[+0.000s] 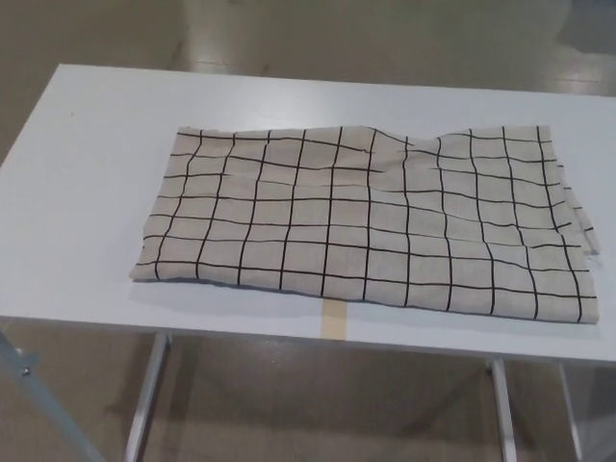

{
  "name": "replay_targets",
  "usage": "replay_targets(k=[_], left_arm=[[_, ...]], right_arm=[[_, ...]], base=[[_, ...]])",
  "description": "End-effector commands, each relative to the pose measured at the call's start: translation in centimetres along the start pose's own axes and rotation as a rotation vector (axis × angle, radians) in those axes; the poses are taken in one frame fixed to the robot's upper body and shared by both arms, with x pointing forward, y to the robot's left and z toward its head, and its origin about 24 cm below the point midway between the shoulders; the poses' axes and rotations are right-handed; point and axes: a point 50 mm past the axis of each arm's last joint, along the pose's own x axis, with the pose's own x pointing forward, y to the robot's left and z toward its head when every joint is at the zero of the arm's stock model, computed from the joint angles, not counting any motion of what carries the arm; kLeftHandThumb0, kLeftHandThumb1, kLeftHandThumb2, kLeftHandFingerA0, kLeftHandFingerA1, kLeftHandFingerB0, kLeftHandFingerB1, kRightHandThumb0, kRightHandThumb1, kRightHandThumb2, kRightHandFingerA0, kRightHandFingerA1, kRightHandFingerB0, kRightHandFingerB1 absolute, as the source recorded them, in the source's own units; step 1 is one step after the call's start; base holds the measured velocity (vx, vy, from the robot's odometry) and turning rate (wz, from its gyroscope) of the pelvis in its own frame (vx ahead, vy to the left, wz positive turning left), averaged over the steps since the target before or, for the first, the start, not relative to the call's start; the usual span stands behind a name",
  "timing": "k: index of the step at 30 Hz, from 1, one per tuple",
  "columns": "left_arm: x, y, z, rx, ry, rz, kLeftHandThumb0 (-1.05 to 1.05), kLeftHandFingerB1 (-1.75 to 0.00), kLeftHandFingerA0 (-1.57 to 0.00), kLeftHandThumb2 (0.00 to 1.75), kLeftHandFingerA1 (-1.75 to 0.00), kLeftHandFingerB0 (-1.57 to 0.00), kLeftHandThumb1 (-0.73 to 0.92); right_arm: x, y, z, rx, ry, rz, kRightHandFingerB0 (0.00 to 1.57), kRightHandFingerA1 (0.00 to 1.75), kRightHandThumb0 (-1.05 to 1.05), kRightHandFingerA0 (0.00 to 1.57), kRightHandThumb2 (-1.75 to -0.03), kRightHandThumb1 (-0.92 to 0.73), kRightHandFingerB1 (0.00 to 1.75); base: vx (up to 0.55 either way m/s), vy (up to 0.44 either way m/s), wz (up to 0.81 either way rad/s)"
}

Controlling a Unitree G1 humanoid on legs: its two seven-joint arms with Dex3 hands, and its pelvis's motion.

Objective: Use the left hand to fold a white towel with checkered patterns in half.

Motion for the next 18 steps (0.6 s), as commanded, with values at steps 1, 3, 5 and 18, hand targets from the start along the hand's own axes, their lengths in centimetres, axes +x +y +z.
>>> replay_targets(k=[1,3,5,18], left_arm=[[0.0,-0.1,0.7,-0.036,-0.086,-0.005,-0.37,-0.35,-0.23,0.6,-0.42,-0.24,0.41],[0.0,-0.1,0.8,-0.044,-0.093,-0.002,-0.2,-0.52,-0.13,0.87,-0.55,-0.12,0.32],[0.0,-0.1,0.8,-0.041,-0.097,-0.003,-0.2,-0.52,-0.12,0.86,-0.54,-0.11,0.31],[-4.5,-1.2,7.7,0.175,-0.75,-0.013,-0.76,-0.19,0.0,0.77,-0.09,0.0,0.48]], right_arm=[[0.2,-0.7,0.7,0.055,-0.064,-0.043,0.35,0.49,-0.28,0.34,-0.69,-0.68,0.44],[0.2,-0.8,0.8,0.055,-0.065,-0.046,0.36,0.45,-0.23,0.35,-0.6,-0.71,0.4],[0.2,-0.8,0.8,0.057,-0.065,-0.048,0.36,0.45,-0.23,0.35,-0.6,-0.71,0.4],[-4.5,3.4,-1.9,0.041,-0.059,0.169,0.35,0.45,-0.29,0.31,-0.61,-0.72,0.4]], base=[[0.0,0.0,0.0],[0.0,0.0,0.0],[0.0,0.0,0.0],[0.0,0.0,0.0]])
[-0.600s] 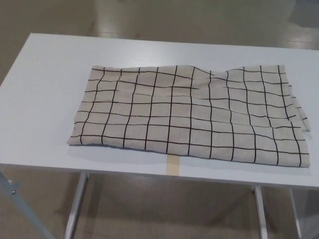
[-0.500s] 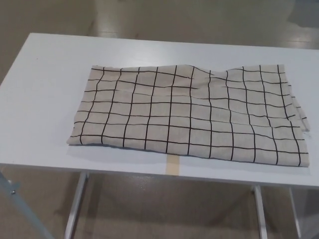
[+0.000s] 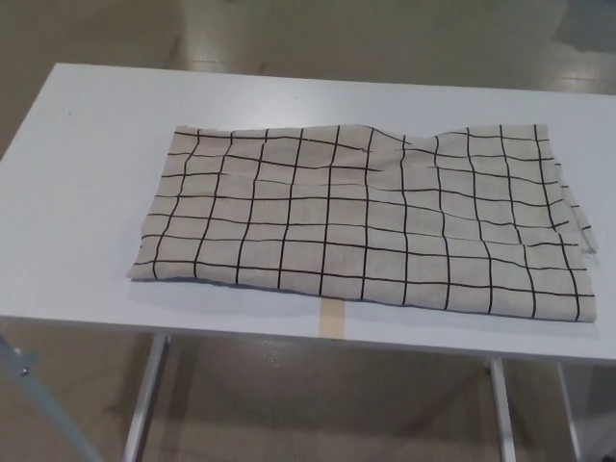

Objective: Use the left hand to fold a white towel with checkered patterns in half.

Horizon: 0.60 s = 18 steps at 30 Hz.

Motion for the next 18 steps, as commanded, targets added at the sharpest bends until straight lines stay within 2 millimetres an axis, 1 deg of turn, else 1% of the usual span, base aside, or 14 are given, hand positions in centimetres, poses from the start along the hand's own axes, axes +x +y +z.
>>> replay_targets(k=[1,2,3,4,5,6,7,9,10,12,14,15,16,18], left_arm=[[-1.2,-0.5,6.1,0.2,-0.49,0.018,-0.75,-0.16,0.0,0.77,-0.07,0.0,0.46],[-1.0,-0.6,7.4,0.231,-0.551,0.014,-0.78,-0.07,0.0,0.77,0.0,0.0,0.48],[-0.9,-0.7,8.3,0.251,-0.59,0.012,-0.78,-0.07,0.0,0.77,0.0,0.0,0.48],[-0.8,-0.7,9.4,0.279,-0.643,0.003,-0.72,-0.04,0.0,0.77,0.0,0.0,0.43],[-0.4,-1.0,11.1,0.309,-0.725,-0.017,-0.7,0.0,0.0,0.76,-0.02,0.0,0.43],[0.3,-1.4,13.7,0.346,-0.841,-0.046,-0.68,0.0,0.0,0.75,-0.05,0.0,0.42],[0.4,-1.6,14.5,0.36,-0.875,-0.056,-0.67,-0.01,0.0,0.74,-0.07,0.0,0.41],[0.6,-1.9,15.6,0.382,-0.911,-0.069,-0.65,-0.03,0.0,0.73,-0.1,0.0,0.4],[0.6,-2.3,16.5,0.4,-0.939,-0.082,-0.61,-0.07,0.0,0.73,-0.13,0.0,0.39],[0.8,-3.3,18.4,0.463,-0.996,-0.104,-0.57,-0.1,0.0,0.71,-0.14,-0.01,0.37],[0.9,-3.9,19.1,0.495,-1.019,-0.116,-0.56,-0.12,0.0,0.71,-0.15,-0.02,0.37],[0.9,-3.9,19.1,0.495,-1.019,-0.116,-0.56,-0.12,0.0,0.71,-0.15,-0.02,0.37],[1.4,-5.2,20.2,0.57,-1.059,-0.132,-0.56,-0.15,0.0,0.72,-0.16,-0.03,0.37],[1.7,-5.8,20.5,0.606,-1.074,-0.137,-0.55,-0.16,0.0,0.73,-0.17,-0.03,0.37]], right_arm=[[-3.1,1.4,-2.3,-0.059,0.02,0.134,0.3,0.51,-0.37,0.29,-0.77,-0.65,0.47],[-3.0,1.4,-2.4,-0.071,0.021,0.148,0.31,0.51,-0.38,0.29,-0.77,-0.65,0.47],[-2.9,1.5,-2.5,-0.079,0.022,0.157,0.31,0.51,-0.38,0.29,-0.77,-0.65,0.47],[-2.9,1.5,-2.6,-0.088,0.024,0.168,0.32,0.45,-0.32,0.32,-0.61,-0.73,0.4],[-2.8,1.5,-2.7,-0.105,0.023,0.17,0.32,0.45,-0.33,0.33,-0.62,-0.73,0.39],[-2.7,1.3,-2.7,-0.132,0.016,0.169,0.32,0.45,-0.33,0.33,-0.61,-0.73,0.39],[-2.7,1.3,-2.7,-0.14,0.013,0.168,0.32,0.46,-0.35,0.33,-0.62,-0.73,0.39],[-2.7,1.2,-2.8,-0.144,0.009,0.17,0.31,0.46,-0.36,0.33,-0.62,-0.74,0.39],[-2.7,1.3,-2.8,-0.138,0.009,0.17,0.31,0.46,-0.35,0.33,-0.62,-0.74,0.39],[-2.6,1.5,-2.8,-0.121,0.008,0.171,0.3,0.47,-0.35,0.33,-0.62,-0.74,0.39],[-2.5,1.6,-2.9,-0.113,0.007,0.168,0.3,0.47,-0.35,0.33,-0.62,-0.74,0.39],[-2.5,1.6,-2.9,-0.113,0.007,0.168,0.3,0.47,-0.35,0.33,-0.62,-0.74,0.39],[-2.6,1.6,-3.0,-0.121,0.003,0.158,0.3,0.47,-0.35,0.34,-0.62,-0.74,0.39],[-2.6,1.6,-3.0,-0.126,0.002,0.153,0.3,0.47,-0.35,0.34,-0.62,-0.74,0.39]], base=[[0.0,0.0,0.0],[0.0,0.0,0.0],[0.0,0.0,0.0],[0.0,0.0,0.0],[0.0,0.0,0.0],[0.0,0.0,0.0],[0.0,0.0,0.0],[0.0,0.0,0.0],[0.0,0.0,0.0],[0.0,0.0,0.0],[0.0,0.0,0.0],[0.0,0.0,0.0],[0.0,0.0,0.0],[0.0,0.0,0.0]])
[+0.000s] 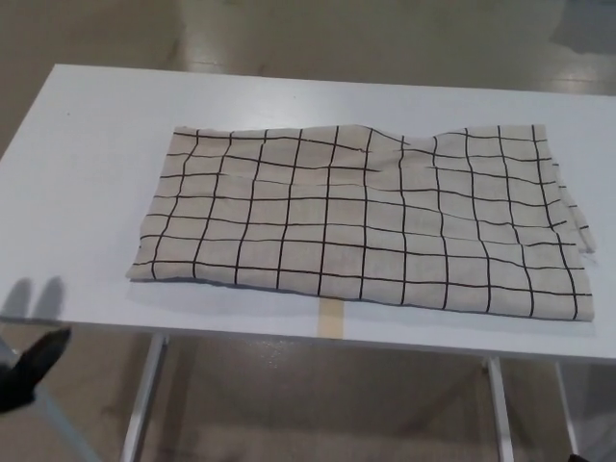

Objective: Use the left hand to fold a white towel with checkered patterns in half.

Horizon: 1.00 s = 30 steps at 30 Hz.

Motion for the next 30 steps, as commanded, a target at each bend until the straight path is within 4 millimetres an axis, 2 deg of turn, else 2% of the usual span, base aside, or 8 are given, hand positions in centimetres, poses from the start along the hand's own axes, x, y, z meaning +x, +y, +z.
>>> replay_targets(k=[1,10,12,13,23,25,26,30], left_arm=[[3.5,-2.5,4.1,0.292,-0.295,-0.161,-0.55,-0.16,0.0,0.73,-0.17,-0.03,0.37],[8.3,-7.3,3.0,0.555,-0.262,-0.418,-0.62,-0.18,0.0,0.76,-0.09,0.0,0.4],[8.5,-7.9,2.5,0.597,-0.24,-0.452,-0.62,-0.18,0.0,0.76,-0.09,0.0,0.4],[8.5,-8.2,2.2,0.619,-0.228,-0.473,-0.59,-0.2,0.0,0.66,-0.05,0.0,0.4],[8.2,-11.6,0.5,0.824,-0.166,-0.743,-0.65,-0.11,0.0,0.73,0.0,0.0,0.41],[8.8,-11.8,0.6,0.837,-0.173,-0.747,-0.64,-0.11,0.0,0.72,0.0,0.0,0.4],[9.2,-12.0,0.8,0.839,-0.171,-0.749,-0.55,-0.1,0.0,0.56,0.0,0.0,0.47],[10.5,-13.0,0.7,0.875,-0.154,-0.761,-0.51,-0.07,0.0,0.55,0.0,0.0,0.46]], right_arm=[[-0.2,0.1,0.1,-0.053,-0.072,0.017,0.3,0.47,-0.35,0.34,-0.62,-0.74,0.39],[-0.6,-0.1,-0.2,-0.043,-0.058,0.009,0.32,0.47,-0.31,0.33,-0.61,-0.73,0.4],[-0.5,-0.1,-0.2,-0.038,-0.057,0.012,0.32,0.47,-0.31,0.34,-0.62,-0.73,0.4],[-0.5,-0.1,-0.2,-0.04,-0.057,0.015,0.32,0.48,-0.32,0.34,-0.62,-0.73,0.4],[-1.1,-0.4,-0.7,-0.047,-0.047,0.006,0.32,0.49,-0.3,0.34,-0.61,-0.73,0.4],[-0.8,-0.2,-0.4,-0.045,-0.053,0.009,0.32,0.49,-0.3,0.34,-0.61,-0.72,0.4],[-0.5,0.0,-0.2,-0.039,-0.057,0.011,0.32,0.49,-0.3,0.34,-0.61,-0.72,0.4],[-0.1,0.5,0.0,-0.017,-0.069,0.008,0.32,0.5,-0.29,0.33,-0.62,-0.73,0.4]], base=[[0.0,0.0,0.0],[0.0,0.0,0.0],[0.0,0.0,0.0],[0.0,0.0,0.0],[0.0,0.0,0.0],[0.0,0.0,0.0],[0.0,0.0,0.0],[0.0,0.0,0.0]])
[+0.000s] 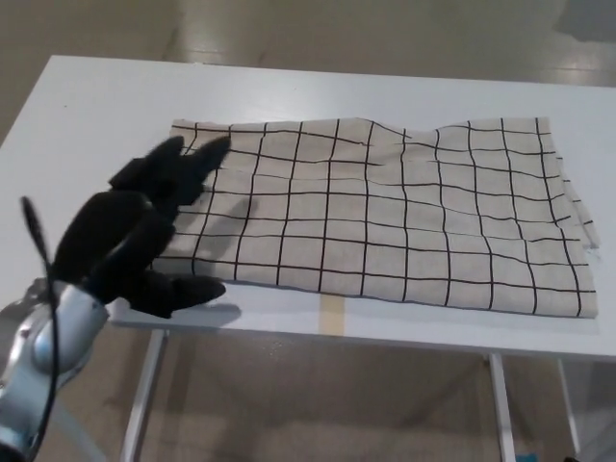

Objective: Use the left hand to fold a white towel with checkered patterns in half.

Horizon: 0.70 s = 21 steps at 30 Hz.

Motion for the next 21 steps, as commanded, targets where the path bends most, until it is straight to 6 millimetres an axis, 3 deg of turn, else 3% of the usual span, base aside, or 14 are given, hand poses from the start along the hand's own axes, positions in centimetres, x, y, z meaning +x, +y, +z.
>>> replay_targets(k=[1,11,12,21], left_arm=[[3.3,-2.8,-1.5,0.44,0.1,-0.323,-0.49,-0.06,0.0,0.54,0.0,0.0,0.46],[4.6,-4.9,-1.7,0.51,0.128,-0.358,-0.48,-0.08,0.0,0.54,0.0,0.0,0.46],[4.7,-4.9,-1.7,0.518,0.134,-0.359,-0.58,-0.11,0.0,0.69,0.0,0.0,0.36],[5.2,-5.4,-2.2,0.551,0.169,-0.367,-0.62,-0.13,0.0,0.72,0.0,0.0,0.39]], right_arm=[[0.0,0.3,0.1,0.0,-0.052,-0.008,0.32,0.5,-0.29,0.33,-0.61,-0.72,0.4],[-0.1,0.4,-0.1,0.027,-0.046,0.001,0.34,0.51,-0.29,0.33,-0.61,-0.72,0.42],[0.0,0.4,0.0,0.026,-0.046,0.005,0.34,0.51,-0.29,0.33,-0.61,-0.72,0.42],[0.3,0.4,0.2,0.007,-0.051,0.008,0.37,0.49,-0.29,0.33,-0.61,-0.73,0.43]], base=[[0.0,0.0,0.0],[0.0,0.0,0.0],[0.0,0.0,0.0],[0.0,0.0,0.0]])
